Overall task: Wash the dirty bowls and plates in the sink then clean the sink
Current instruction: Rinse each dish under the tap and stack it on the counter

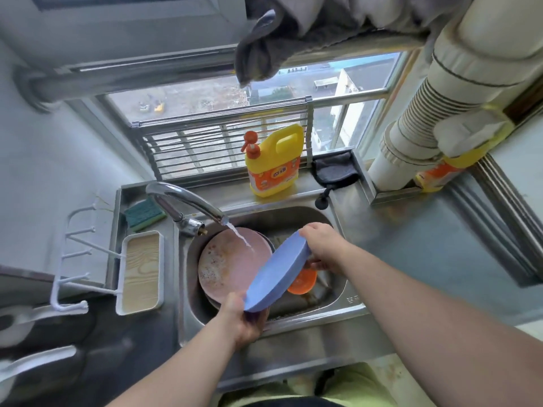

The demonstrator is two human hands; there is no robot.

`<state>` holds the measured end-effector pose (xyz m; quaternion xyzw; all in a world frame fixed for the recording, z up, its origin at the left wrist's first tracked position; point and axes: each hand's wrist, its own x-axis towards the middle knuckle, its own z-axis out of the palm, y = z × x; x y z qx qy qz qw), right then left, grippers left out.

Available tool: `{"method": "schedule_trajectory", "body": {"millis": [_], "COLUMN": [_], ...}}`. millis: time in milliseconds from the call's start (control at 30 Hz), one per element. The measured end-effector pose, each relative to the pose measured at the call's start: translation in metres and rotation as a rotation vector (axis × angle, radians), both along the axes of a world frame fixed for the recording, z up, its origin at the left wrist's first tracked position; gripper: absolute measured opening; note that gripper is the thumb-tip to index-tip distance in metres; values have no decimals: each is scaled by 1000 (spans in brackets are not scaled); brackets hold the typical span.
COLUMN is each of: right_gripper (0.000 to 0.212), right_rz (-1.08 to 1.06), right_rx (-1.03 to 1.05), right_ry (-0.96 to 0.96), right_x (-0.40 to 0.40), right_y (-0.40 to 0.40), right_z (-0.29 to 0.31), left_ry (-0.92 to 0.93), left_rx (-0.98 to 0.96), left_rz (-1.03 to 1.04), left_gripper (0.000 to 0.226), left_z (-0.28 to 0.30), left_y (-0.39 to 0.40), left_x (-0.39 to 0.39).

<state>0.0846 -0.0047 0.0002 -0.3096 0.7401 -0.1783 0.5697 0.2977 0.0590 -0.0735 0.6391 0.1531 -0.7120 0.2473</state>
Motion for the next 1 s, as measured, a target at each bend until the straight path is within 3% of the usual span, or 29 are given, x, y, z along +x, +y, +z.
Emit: {"method": "schedule_trajectory", "body": {"millis": [67, 133, 200, 267, 333, 467, 567, 700, 867, 1000], "right_gripper": [10, 10, 26, 28, 25, 22, 37, 36, 35, 49], "right_rz": [189, 243, 323, 393, 338, 131, 132, 97, 69, -68], "right_rx": [46, 63, 24, -20, -68, -117, -80, -70, -84, -49], "right_ry": [133, 213, 328, 481, 546, 602, 750, 762, 746, 820], "right_x": [-15, -33, -54, -79, -109, -186, -244, -290, -314, -304], "right_y": [7, 13, 21, 34, 48, 78, 98, 103, 102, 100], "right_z": [-4, -11, -16, -20, -23, -40, -55, -73, -98, -78], "left_ry": [-25, -79, -203, -406, -585, -685, -835, -830, -821, -769], "left_rx": [-43, -153, -302, -416, -521, -772, -900, -958, -988, -1063], "left_rz": [-7, -40, -189, -393, -674, -1120, -1413, -1469, -1486, -1304], "left_gripper": [23, 24, 27, 39, 49, 22, 33, 44, 55, 50], "left_z": [5, 16, 20, 8, -3, 23, 16, -3, -23, -26], "left_y": [5, 7, 5, -1, -11, -29, -40, -52, -57, -47], "left_x": [-14, -33, -50, -61, -77, -152, -210, -268, -285, -253]}}
